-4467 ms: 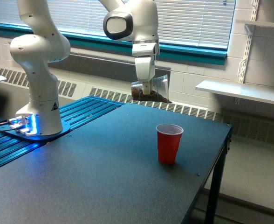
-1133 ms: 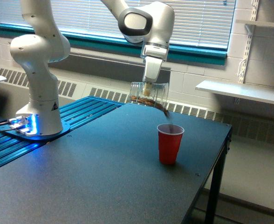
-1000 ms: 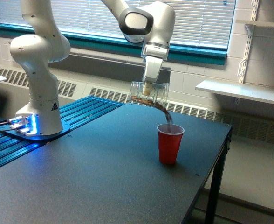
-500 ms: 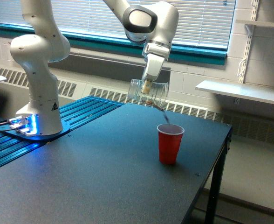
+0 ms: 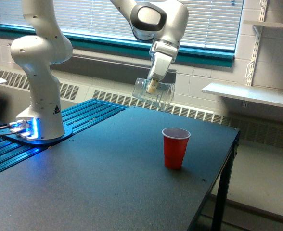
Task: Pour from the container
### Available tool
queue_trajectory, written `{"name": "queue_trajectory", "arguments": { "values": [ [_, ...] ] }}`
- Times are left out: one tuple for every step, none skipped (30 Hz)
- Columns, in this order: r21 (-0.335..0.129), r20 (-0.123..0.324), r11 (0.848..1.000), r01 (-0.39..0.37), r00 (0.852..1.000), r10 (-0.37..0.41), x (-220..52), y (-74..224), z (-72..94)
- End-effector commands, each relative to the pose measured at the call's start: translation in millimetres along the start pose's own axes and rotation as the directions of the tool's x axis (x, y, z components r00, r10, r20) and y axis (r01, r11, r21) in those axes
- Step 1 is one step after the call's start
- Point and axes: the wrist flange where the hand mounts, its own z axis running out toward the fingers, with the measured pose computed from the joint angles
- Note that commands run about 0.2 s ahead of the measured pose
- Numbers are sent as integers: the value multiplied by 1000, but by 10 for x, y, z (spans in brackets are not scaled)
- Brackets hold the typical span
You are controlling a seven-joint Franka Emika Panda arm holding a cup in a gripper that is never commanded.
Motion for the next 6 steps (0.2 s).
{"name": "queue_trajectory", "arguments": {
  "values": [
    [-3,10,1000,11,1000,-11,19,11,-14],
    [1,13,1000,10,1000,-10,20,22,-5],
    [6,16,1000,7,1000,-7,22,36,6],
    [11,18,1000,6,1000,-6,23,45,17],
    [17,20,1000,3,1000,-4,22,57,31],
    [20,22,1000,1,1000,-1,18,65,40]
  ]
}}
